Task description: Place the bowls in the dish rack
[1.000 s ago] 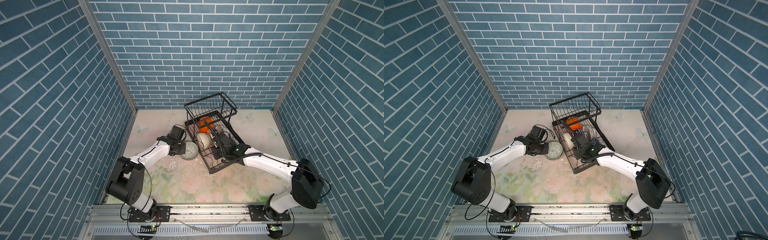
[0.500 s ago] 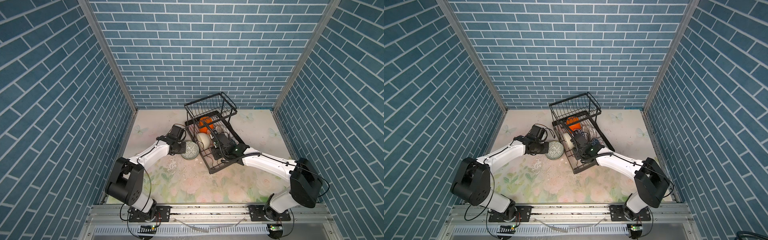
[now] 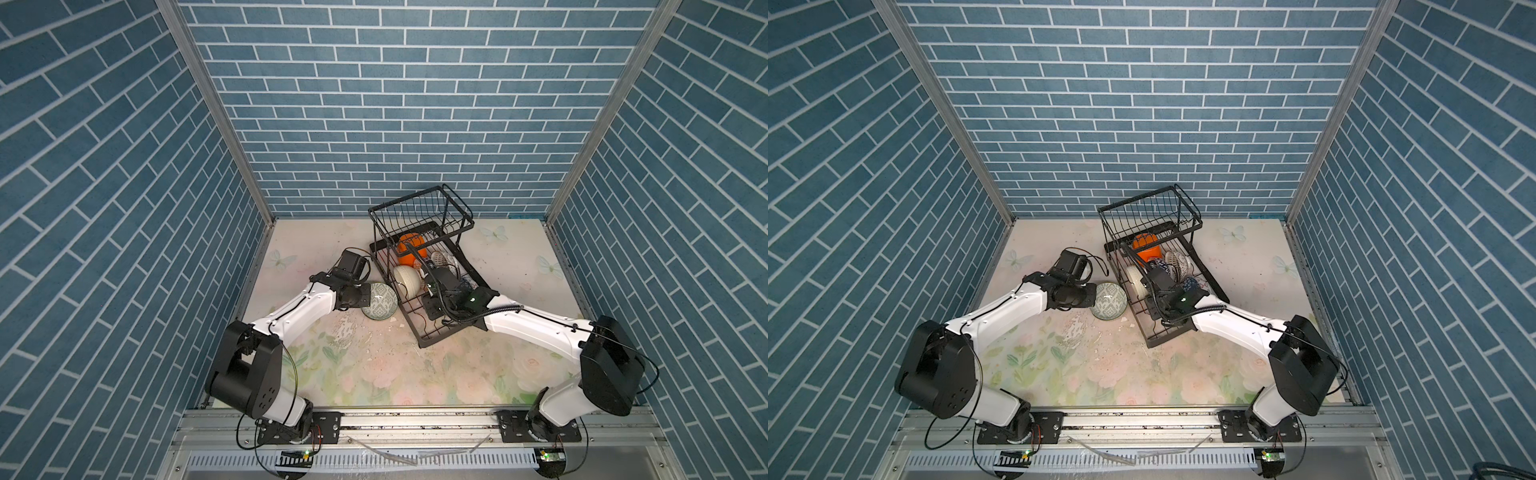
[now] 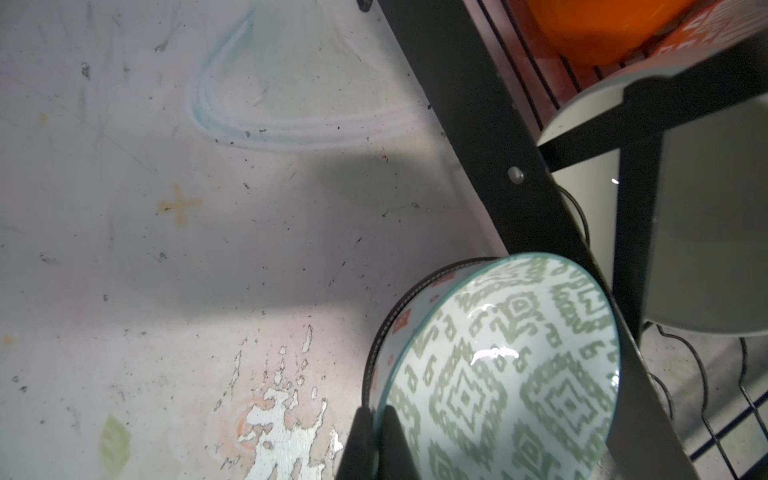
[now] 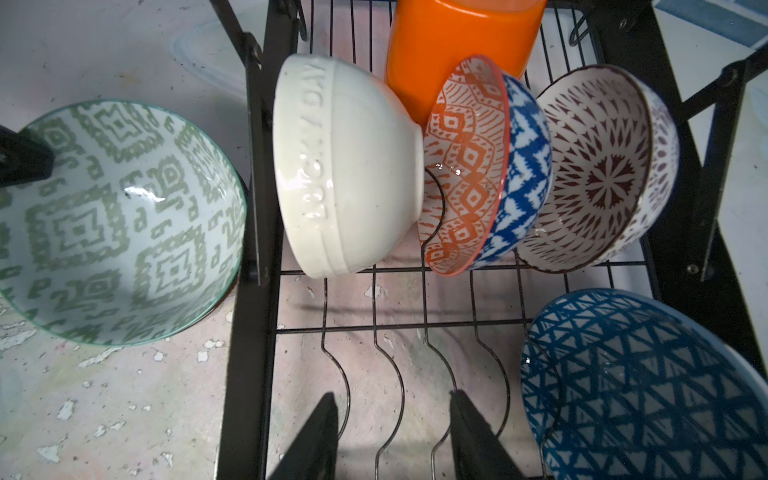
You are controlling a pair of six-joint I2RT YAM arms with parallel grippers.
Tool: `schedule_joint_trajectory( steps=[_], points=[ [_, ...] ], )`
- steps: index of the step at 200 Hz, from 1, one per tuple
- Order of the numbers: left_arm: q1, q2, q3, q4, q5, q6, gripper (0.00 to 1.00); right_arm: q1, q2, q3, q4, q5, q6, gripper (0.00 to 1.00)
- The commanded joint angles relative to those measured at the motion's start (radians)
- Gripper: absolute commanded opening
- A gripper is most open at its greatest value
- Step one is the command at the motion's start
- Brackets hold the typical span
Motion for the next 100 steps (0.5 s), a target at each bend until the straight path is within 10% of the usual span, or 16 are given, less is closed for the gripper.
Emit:
schedule_joint_trajectory(
  steps=[1,100],
  points=[
    [0.002,-0.051,-0.001,0.024,0.033,0.002,0.0,0.007,-0.001,0.047,-0.003,-0.007,0.012,0.46],
    [0.001,-0.151,-0.019,0.023,0.086,-0.014,0.0,0.022,0.024,0.128,-0.003,-0.077,0.009,0.43]
  ],
)
